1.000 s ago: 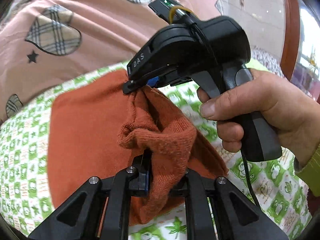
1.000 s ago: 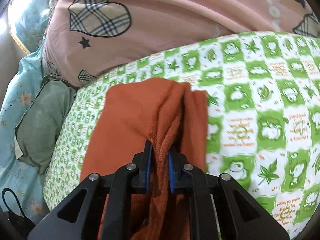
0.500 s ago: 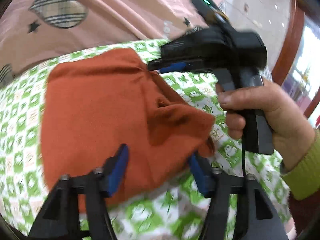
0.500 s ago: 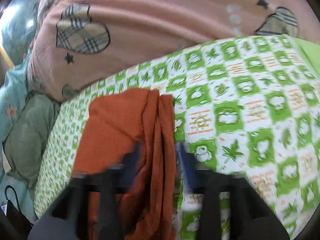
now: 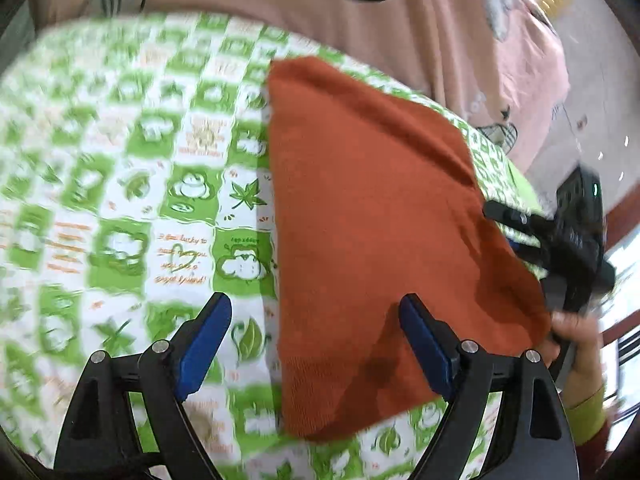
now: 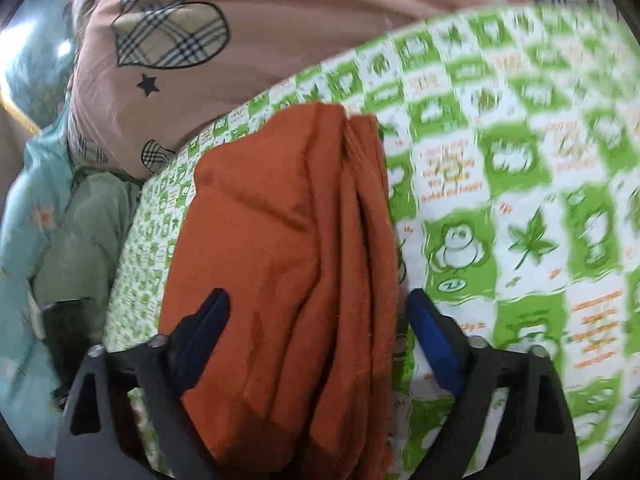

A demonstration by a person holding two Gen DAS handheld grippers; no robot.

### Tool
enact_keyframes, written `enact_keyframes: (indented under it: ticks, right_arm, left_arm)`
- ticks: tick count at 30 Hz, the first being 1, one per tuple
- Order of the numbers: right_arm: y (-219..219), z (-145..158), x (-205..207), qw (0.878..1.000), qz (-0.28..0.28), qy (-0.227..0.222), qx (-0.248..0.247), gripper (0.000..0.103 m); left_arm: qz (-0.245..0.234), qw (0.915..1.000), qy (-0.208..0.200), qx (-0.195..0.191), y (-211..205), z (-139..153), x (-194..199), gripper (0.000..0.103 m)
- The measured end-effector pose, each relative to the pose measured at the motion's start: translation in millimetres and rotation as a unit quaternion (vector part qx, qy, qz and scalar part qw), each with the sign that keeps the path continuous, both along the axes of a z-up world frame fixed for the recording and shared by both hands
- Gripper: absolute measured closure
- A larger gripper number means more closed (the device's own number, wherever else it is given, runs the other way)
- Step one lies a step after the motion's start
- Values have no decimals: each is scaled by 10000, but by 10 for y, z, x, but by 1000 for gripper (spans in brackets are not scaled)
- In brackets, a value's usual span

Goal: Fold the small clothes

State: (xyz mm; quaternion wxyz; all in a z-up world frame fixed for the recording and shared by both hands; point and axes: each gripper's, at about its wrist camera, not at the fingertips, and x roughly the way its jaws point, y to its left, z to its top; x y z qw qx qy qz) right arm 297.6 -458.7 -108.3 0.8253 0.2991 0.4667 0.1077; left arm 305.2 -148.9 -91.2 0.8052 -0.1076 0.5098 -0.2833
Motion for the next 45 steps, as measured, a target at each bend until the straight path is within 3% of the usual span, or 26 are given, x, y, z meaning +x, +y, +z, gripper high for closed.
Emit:
enact_keyframes:
  ticks: [1,2,4,5,6,7,9,14,21,25,27,29,31,33,41,42,44,45]
  right_arm:
    - [-17,-79,14,9997,4,107,198,41]
    - [-27,-129,17,9994,-2,169,316,46]
    - [-19,-222,6,9974,11,179,699,64]
    - [-1,-233,-10,9965,4,193,809,65]
    - [30,-212,-39,9966,-43,175,807,69]
    - [72,-162,-73,9970,-64,118,765,72]
    - [150,-52,-129,9965,-70,-38,837,75]
    - [691,248,-288,9918,455,-531,1073,76]
    - [1718,209,-329,9779,1258,-679,1527,76]
    - [2105,-25,-370,9796,1464,-300,1344,77]
    - [2171,-138,-393,9829,1411,-150,1177,76]
    - [2134,-178,-430,9824,1315,-115,1322,74]
    - [2104,-153,-450,9839,1253,-66,1275,69]
    - [2094,-128,-474,9861,1198,-32,1153,69]
    - [2011,132,-731,9928,906,-297,727,66]
    - [1995,146,-759,9931,882,-306,706,66]
    - [1940,180,-845,9933,855,-346,695,66]
    - [1920,196,-877,9933,851,-364,695,66]
  left_arm:
    - [-43,9995,237,-206,2,-94,118,17]
    - [-9,9987,376,-347,5,-167,226,16]
    - [-29,9979,363,-535,-11,-192,359,18]
    - [-83,9981,318,-530,-56,-189,418,24]
    - [-169,9977,320,-567,-93,-186,446,56]
    - [-278,9969,379,-631,-129,-182,469,69]
    - [-309,9978,179,-562,-143,-72,368,77]
    - [-192,9979,-363,-491,250,308,-5,78]
    - [329,9968,-697,-232,1448,694,-561,78]
    - [571,9969,-532,-104,1982,613,-817,78]
    - [708,9973,-202,26,2109,350,-862,77]
    - [817,9965,46,-189,2258,161,-849,70]
    - [930,9945,227,-419,2305,104,-768,49]
    - [1083,9918,269,-622,2370,129,-619,43]
    - [1570,9820,481,-934,2539,104,428,38]
    - [1647,9810,518,-882,2532,82,588,41]
    - [1681,9806,554,-840,2506,49,818,57]
    - [1691,9806,550,-825,2490,39,936,73]
